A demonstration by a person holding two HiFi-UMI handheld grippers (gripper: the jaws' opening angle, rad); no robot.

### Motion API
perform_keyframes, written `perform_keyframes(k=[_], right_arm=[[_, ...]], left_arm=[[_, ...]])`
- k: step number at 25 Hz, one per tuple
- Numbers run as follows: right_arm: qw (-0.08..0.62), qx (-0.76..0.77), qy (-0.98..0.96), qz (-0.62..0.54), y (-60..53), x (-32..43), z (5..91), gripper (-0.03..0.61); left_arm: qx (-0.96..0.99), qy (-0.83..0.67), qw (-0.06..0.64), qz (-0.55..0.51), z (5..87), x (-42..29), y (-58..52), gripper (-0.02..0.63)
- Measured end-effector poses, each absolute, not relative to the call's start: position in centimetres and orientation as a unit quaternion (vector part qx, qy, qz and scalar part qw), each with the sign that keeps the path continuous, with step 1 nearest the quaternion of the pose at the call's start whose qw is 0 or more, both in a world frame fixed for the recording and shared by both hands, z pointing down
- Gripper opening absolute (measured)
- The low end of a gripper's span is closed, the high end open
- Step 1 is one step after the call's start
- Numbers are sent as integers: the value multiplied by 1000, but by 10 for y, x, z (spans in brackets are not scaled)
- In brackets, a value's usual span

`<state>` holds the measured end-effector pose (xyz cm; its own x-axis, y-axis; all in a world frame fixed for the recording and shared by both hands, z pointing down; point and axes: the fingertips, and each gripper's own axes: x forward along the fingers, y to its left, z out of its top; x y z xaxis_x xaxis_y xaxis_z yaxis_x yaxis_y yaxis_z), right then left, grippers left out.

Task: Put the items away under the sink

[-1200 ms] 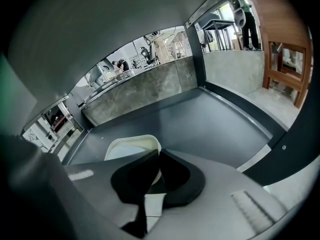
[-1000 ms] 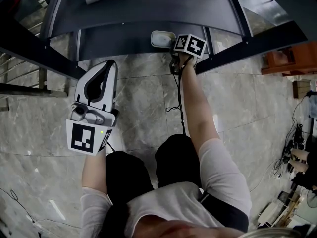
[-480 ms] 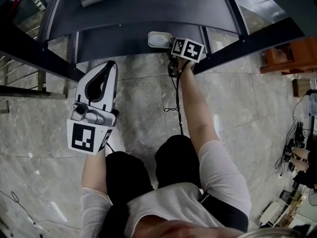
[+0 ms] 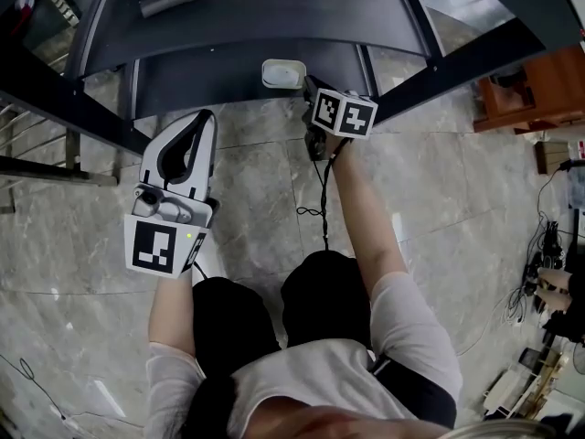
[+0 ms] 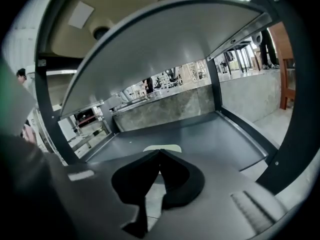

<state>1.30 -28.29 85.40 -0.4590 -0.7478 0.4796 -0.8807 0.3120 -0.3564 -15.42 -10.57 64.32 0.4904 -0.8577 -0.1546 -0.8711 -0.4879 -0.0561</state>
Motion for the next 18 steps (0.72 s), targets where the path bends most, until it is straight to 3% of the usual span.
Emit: perform_keyframes(k=[18], right_arm=[[51, 476, -866, 143, -186, 22, 760, 11]], left_arm=[[-862, 503, 53, 38, 637, -133, -107, 8]])
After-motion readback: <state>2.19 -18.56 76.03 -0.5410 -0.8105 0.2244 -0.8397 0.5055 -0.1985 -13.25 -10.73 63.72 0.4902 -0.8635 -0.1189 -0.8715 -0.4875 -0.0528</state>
